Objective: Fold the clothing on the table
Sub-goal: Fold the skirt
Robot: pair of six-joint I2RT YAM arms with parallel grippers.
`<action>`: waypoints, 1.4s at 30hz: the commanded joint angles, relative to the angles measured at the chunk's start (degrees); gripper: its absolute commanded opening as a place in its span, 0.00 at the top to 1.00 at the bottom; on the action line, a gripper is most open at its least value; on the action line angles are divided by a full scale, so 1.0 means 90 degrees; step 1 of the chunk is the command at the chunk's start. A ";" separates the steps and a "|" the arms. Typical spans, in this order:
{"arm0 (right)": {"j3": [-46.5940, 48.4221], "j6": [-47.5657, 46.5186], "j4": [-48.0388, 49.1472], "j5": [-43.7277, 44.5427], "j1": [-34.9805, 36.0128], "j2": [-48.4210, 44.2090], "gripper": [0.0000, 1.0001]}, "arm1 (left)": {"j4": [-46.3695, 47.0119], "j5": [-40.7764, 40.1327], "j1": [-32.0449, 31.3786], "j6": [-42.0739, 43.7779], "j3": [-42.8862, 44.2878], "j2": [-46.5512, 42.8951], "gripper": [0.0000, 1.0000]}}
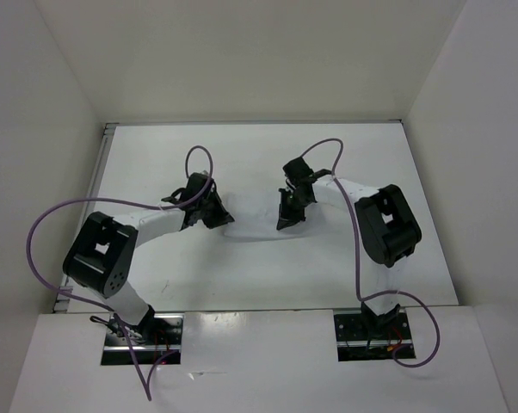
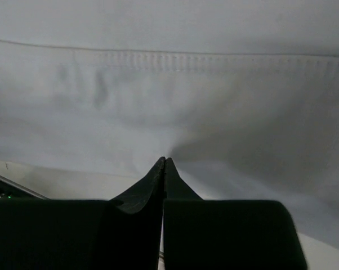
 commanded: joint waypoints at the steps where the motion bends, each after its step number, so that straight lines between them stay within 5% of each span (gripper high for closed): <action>1: -0.0147 0.0057 0.0000 -0.0256 0.0049 0.0162 1.00 | -0.0100 -0.0034 -0.0025 0.0151 0.0177 -0.0325 1.00; 15: -0.0119 0.0389 0.0488 -0.1115 0.0704 0.0962 1.00 | -0.0286 0.0493 -0.0152 -0.0102 0.0568 -0.1535 1.00; 27: 0.0311 0.0506 0.0869 -0.1976 0.0821 0.1246 1.00 | 0.0583 0.0922 -0.0747 -0.0669 0.0664 -0.0902 1.00; 31: 0.0311 0.0447 0.0684 -0.1772 0.0753 0.0584 1.00 | 0.0291 0.0738 -0.0748 -0.0475 0.0861 -0.0813 1.00; 37: 0.0282 0.0447 -0.0088 -0.0951 0.0266 -0.0530 0.68 | 0.0018 0.0493 -0.0748 -0.0319 0.0938 -0.1018 1.00; 42: 0.0106 0.0359 -0.0673 -0.0007 -0.0233 -0.1224 0.60 | -0.0051 0.0435 -0.0748 -0.0318 0.0939 -0.1077 1.00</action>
